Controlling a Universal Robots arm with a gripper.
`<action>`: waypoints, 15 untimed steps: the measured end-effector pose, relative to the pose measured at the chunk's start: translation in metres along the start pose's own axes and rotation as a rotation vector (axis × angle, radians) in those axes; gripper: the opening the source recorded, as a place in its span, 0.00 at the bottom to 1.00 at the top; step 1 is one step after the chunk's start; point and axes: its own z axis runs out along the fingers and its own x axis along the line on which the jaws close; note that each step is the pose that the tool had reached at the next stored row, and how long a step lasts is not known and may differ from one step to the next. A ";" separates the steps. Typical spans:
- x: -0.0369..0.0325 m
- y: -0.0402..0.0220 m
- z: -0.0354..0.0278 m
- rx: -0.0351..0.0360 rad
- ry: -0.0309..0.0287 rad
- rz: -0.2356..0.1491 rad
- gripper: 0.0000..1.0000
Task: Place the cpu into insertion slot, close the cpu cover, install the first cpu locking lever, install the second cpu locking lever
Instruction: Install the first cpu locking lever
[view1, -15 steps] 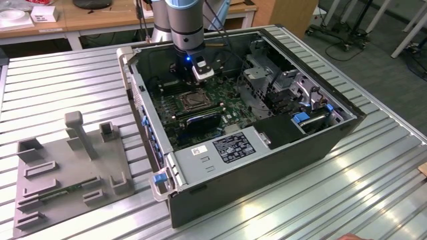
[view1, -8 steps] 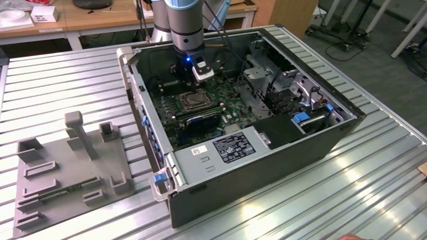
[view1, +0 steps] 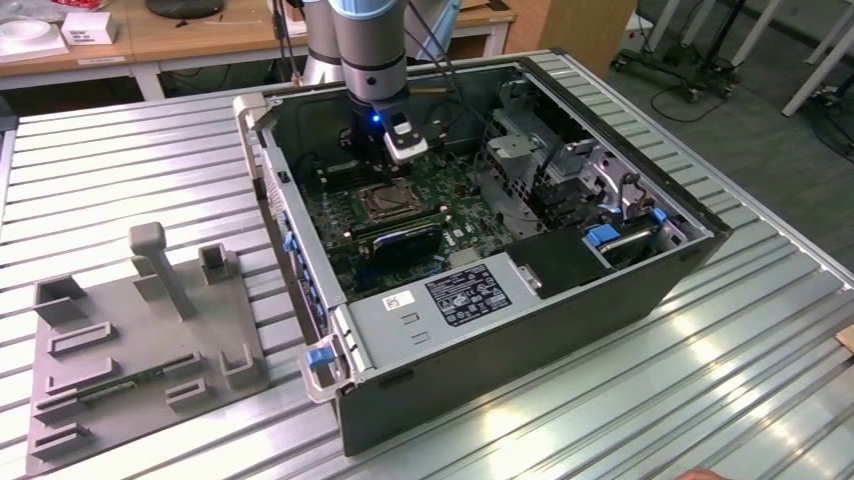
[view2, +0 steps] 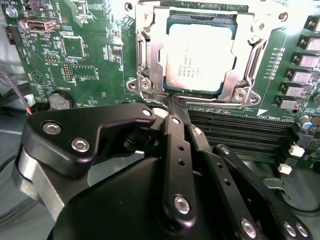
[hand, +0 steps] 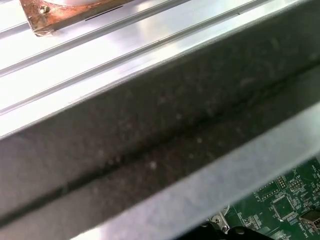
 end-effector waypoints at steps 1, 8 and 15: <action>0.0003 0.0006 0.0000 0.0000 0.0001 0.000 0.10; 0.0012 0.0022 0.0003 -0.0003 0.0001 0.000 0.10; -0.0005 0.0030 0.0005 0.0001 0.0001 0.000 0.10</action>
